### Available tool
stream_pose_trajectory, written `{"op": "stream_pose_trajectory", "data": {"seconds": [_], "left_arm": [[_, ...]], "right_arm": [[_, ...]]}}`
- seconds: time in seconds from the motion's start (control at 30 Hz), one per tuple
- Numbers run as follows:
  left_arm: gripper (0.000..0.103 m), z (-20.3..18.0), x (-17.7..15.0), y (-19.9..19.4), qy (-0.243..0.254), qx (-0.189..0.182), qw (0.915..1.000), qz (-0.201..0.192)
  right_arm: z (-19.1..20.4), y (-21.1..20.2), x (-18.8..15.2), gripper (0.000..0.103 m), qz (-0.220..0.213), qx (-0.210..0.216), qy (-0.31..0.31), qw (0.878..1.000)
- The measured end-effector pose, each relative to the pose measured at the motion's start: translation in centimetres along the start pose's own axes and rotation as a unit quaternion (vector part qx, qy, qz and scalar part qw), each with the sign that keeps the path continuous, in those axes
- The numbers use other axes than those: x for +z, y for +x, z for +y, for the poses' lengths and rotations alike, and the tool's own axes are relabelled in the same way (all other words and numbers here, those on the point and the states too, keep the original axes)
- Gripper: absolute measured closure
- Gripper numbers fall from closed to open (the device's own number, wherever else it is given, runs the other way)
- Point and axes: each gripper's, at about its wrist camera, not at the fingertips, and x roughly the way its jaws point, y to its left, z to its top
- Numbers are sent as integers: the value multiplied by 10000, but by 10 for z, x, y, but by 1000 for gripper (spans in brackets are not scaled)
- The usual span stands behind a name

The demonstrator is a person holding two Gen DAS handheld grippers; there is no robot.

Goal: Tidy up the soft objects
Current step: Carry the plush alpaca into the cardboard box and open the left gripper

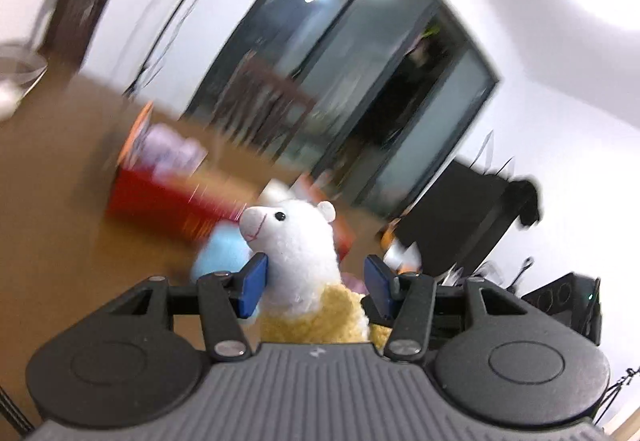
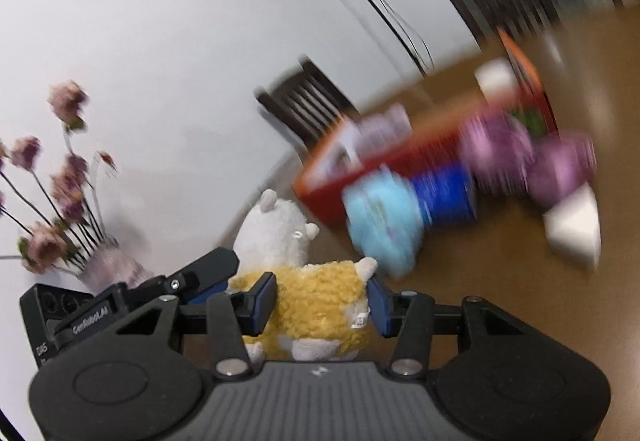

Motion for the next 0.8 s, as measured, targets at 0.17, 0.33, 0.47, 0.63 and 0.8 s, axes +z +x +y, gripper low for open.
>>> {"op": "stream_pose_trajectory", "data": {"seconds": [0.17,0.33,0.47,0.63,0.8], "left_arm": [[50,4,84,73,353,-132,9992,-123],[55,38,125,165,256,324,9991,42],[55,74,135,238,-28,645,9953,722],[55,90,135,306,-3,1064,9814,1595],[64,93,128,346,106,1015,9721,2110]], "right_arm": [[-2,23,93,55,-440,-80,-645,9969],[-42,93,178,55,-136,-404,-609,9972],[-89,148,211,55,311,-773,-262,9962],[-136,193,226,55,925,-1414,92,9856],[-137,202,230,58,1152,-2438,-364,9623]]}}
